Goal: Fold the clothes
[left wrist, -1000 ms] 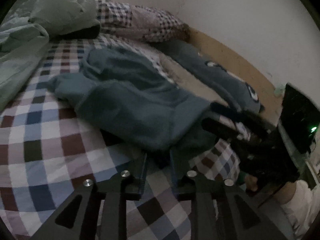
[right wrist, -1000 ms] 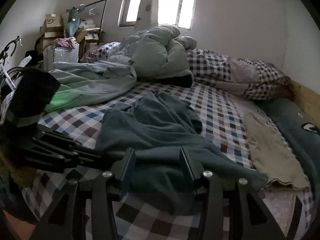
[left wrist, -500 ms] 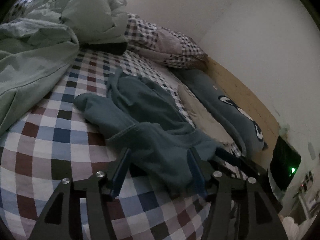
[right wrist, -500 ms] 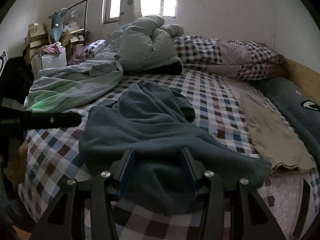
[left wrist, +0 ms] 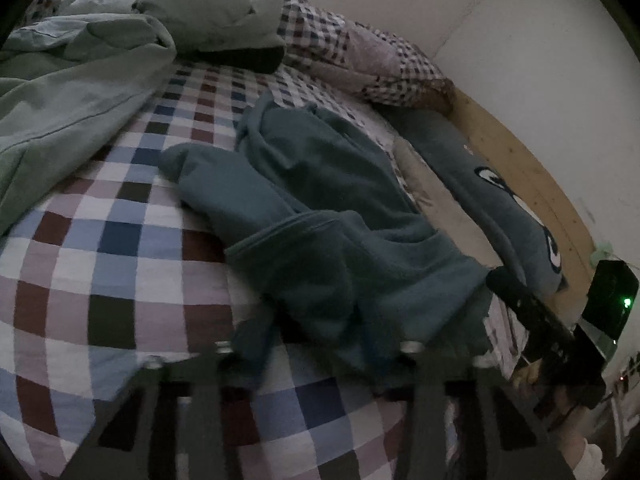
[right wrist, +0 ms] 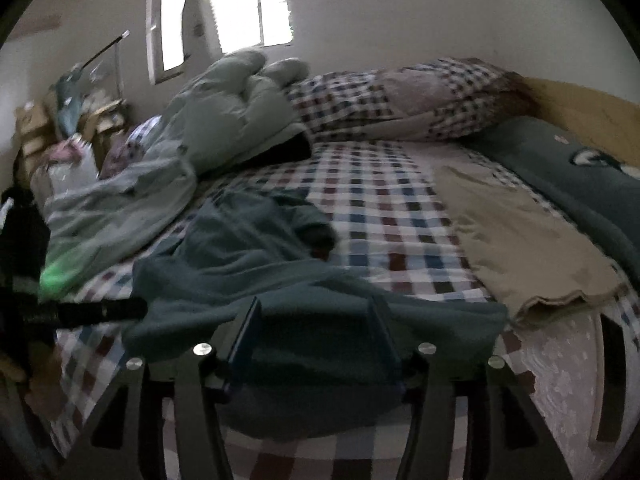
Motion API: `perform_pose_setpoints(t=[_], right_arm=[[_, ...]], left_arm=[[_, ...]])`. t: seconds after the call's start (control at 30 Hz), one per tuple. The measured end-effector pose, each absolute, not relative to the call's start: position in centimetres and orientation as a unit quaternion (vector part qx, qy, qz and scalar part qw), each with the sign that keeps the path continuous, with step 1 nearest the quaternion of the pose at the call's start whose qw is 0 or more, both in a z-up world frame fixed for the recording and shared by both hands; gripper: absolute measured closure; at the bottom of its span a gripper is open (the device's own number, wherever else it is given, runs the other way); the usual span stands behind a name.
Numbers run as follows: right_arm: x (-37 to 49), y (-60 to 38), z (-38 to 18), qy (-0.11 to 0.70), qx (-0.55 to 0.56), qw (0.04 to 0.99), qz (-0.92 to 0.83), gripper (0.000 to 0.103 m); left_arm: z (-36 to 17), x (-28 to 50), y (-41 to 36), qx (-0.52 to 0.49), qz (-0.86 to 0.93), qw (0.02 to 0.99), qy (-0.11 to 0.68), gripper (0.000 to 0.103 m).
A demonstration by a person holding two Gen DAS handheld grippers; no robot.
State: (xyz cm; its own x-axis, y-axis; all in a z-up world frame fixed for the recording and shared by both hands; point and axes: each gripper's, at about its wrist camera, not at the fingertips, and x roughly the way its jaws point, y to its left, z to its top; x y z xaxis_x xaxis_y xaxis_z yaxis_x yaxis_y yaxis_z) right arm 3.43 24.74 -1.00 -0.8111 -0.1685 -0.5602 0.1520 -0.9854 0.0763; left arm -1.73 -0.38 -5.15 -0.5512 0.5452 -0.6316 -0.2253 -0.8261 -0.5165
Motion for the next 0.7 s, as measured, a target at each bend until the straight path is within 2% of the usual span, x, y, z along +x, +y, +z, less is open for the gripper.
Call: perform_pose_setpoints(t=[0.1,0.2,0.43,0.7], right_arm=[[3.2,25.8,-0.9,-0.028,0.298,0.069,-0.952,0.044],[3.3,26.8,-0.6,-0.042,0.293,0.049,-0.954,0.04],[3.5,29.6,0.1,-0.092,0.276,0.024,-0.957,0.038],[4.4,31.0,1.2,-0.138,0.242,0.037,-0.96,0.035]], left_arm=[[-4.9,-1.3,-0.6,-0.408,0.862,0.229,-0.197,0.089],[-4.3,-1.2,-1.2,-0.399,0.861,0.232,-0.213,0.092],[-3.0,-1.3,-4.7,-0.37,0.87,0.211,-0.25,0.094],[-1.5,-1.5,-8.8,-0.33,0.884,0.176,-0.281,0.095]])
